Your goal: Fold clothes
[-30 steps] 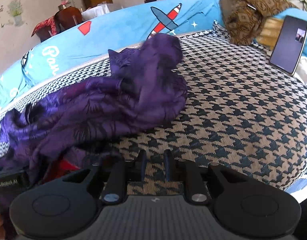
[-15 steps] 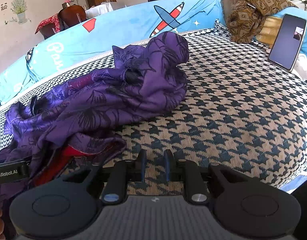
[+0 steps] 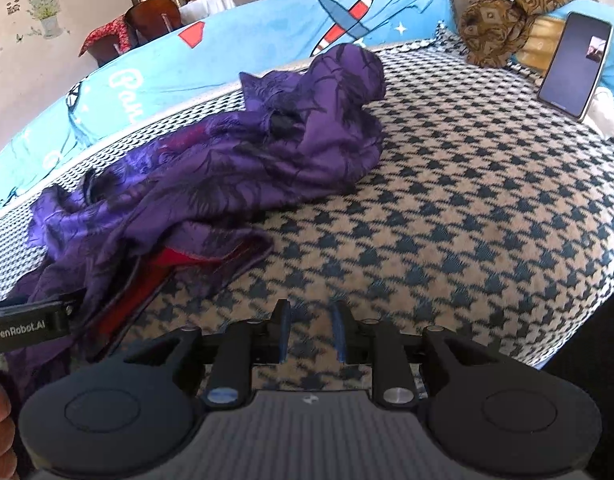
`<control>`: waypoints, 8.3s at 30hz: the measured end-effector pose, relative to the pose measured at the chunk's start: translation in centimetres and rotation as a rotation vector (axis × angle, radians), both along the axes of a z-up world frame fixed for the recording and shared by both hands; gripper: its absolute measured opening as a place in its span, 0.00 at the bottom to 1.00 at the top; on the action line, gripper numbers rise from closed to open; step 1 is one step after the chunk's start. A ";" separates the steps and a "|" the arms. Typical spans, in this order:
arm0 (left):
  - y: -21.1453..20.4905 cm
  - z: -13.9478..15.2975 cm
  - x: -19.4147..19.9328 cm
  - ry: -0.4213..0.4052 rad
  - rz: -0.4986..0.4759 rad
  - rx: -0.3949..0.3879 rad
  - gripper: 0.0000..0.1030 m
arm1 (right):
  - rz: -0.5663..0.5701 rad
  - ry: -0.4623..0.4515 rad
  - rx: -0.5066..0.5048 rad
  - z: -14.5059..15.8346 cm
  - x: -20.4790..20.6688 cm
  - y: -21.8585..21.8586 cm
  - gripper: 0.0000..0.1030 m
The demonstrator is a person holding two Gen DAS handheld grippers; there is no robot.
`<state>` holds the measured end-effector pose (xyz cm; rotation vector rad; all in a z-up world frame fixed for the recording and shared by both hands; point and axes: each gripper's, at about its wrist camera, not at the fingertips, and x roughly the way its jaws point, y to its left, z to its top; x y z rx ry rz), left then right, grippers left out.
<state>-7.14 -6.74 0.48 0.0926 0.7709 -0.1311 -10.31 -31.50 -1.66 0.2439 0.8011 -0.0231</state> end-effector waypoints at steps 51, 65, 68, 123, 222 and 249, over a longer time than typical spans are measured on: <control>2.4 2.9 18.9 0.086 0.043 -0.071 1.00 | 0.229 -0.119 0.248 4.3 20.2 0.6 0.52; 3.0 4.1 20.9 0.046 0.069 -0.072 1.00 | 0.351 0.018 0.128 0.5 23.6 5.8 0.68; 2.8 4.5 20.4 0.022 0.058 -0.061 1.00 | 0.368 0.008 0.106 0.3 23.4 6.3 0.50; 4.6 2.7 17.2 0.128 0.016 0.187 1.00 | 0.847 -0.137 0.071 4.8 16.1 6.3 0.62; 2.0 2.5 22.0 0.104 0.186 -0.151 0.33 | 0.397 -0.480 -0.097 8.8 18.2 6.1 0.07; 3.5 6.0 30.6 -0.108 0.372 -0.070 0.33 | 0.284 -0.600 0.038 11.9 27.7 7.9 0.07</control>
